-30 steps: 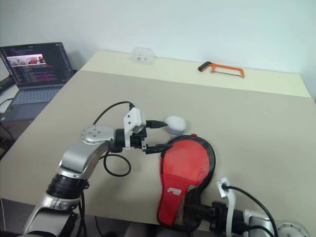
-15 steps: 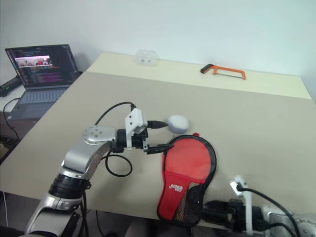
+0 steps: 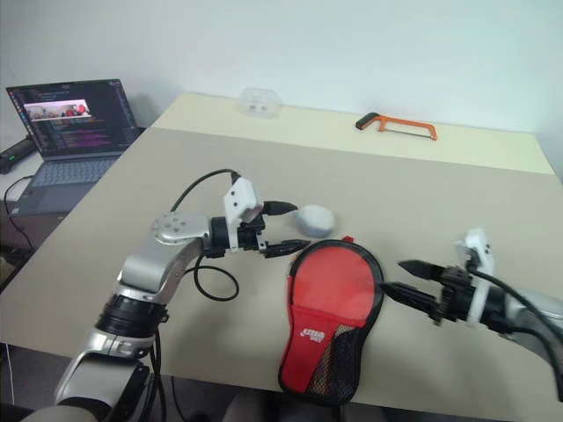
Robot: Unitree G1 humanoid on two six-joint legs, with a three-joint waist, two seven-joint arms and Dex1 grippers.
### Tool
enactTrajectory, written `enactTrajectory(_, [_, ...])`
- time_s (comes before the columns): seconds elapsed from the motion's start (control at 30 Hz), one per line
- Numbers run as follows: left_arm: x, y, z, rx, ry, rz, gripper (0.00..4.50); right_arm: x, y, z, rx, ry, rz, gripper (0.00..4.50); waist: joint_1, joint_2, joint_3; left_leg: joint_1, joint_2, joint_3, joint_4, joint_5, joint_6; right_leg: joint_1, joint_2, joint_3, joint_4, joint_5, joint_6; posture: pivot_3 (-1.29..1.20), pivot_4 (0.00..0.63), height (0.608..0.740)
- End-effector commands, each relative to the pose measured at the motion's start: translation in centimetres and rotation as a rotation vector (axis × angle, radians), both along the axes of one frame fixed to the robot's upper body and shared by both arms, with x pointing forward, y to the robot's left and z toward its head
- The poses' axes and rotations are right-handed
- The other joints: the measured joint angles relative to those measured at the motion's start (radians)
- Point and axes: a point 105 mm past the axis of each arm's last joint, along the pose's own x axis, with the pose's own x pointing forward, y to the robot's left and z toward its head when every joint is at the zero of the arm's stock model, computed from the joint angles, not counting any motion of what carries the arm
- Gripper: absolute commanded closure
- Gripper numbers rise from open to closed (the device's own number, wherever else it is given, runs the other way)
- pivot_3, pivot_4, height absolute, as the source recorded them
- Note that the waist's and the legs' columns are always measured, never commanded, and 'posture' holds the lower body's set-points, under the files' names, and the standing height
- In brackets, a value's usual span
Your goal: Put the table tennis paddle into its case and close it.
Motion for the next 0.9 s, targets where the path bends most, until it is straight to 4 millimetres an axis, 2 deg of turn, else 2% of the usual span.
enactTrajectory(0.03, [0.7, -0.1, 1.7, 0.008, -0.082, 0.004, 0.0, 1.0, 2.3, -0.8, -0.101, -0.144, -0.006, 0.03, 0.0, 0.0, 0.0, 0.0, 0.0, 0.0, 0.0, 0.0, 0.0, 0.0, 0.0, 0.0, 0.0, 0.0, 0.0, 0.0, 0.15, 0.74])
enactTrajectory(0.17, [1.5, -0.5, 1.7, 0.032, -0.098, 0.006, 0.0, 2.4, 4.6, -2.7, -0.102, -0.212, -0.027, 0.03, 0.004, 0.0, 0.0, -0.001, 0.0, 0.002, 0.0, 0.0, 0.0, -0.003, 0.0, 0.0, 0.001, 0.0, 0.0, 0.0, 0.15, 0.74])
enactTrajectory(0.33, [3.0, -0.9, 1.6, 0.064, -0.108, 0.036, 0.0, 2.7, 6.4, -5.6, -0.139, -0.234, 0.007, 0.03, 0.004, 0.0, 0.0, -0.002, 0.0, 0.004, 0.002, 0.0, 0.0, -0.006, 0.0, 0.001, 0.005, 0.0, 0.0, 0.0, 0.15, 0.74])
enactTrajectory(0.43, [3.7, -1.5, 1.8, 0.052, -0.102, 0.046, 0.0, 2.8, 7.3, -6.6, -0.133, -0.225, 0.016, 0.03, 0.003, 0.0, 0.0, -0.001, 0.0, 0.005, 0.002, 0.001, -0.001, -0.007, 0.0, 0.001, 0.007, 0.0, 0.0, 0.0, 0.15, 0.74])
enactTrajectory(0.6, [5.3, -1.9, 0.4, 0.098, -0.064, 0.092, 0.0, 3.6, 8.0, -9.1, -0.165, -0.168, 0.023, 0.03, 0.002, 0.001, 0.0, -0.001, 0.0, 0.005, 0.002, 0.001, -0.001, -0.006, 0.0, 0.001, 0.007, 0.0, 0.0, 0.0, 0.15, 0.74])
enactTrajectory(0.77, [6.0, -2.3, -1.8, 0.132, 0.021, 0.103, 0.0, 3.8, 8.1, -10.5, -0.191, -0.121, 0.045, 0.03, 0.001, 0.001, 0.0, 0.0, 0.001, 0.005, 0.002, 0.001, -0.001, -0.005, 0.0, 0.0, 0.008, 0.0, 0.0, 0.0, 0.15, 0.74])
enactTrajectory(0.9, [6.4, -3.0, -2.2, 0.12, 0.048, 0.1, 0.0, 4.1, 8.1, -11.1, -0.212, -0.106, 0.039, 0.03, 0.001, 0.001, -0.001, 0.001, 0.0, 0.004, 0.004, 0.001, -0.001, -0.004, 0.0, 0.0, 0.01, 0.0, 0.0, 0.0, 0.15, 0.74])
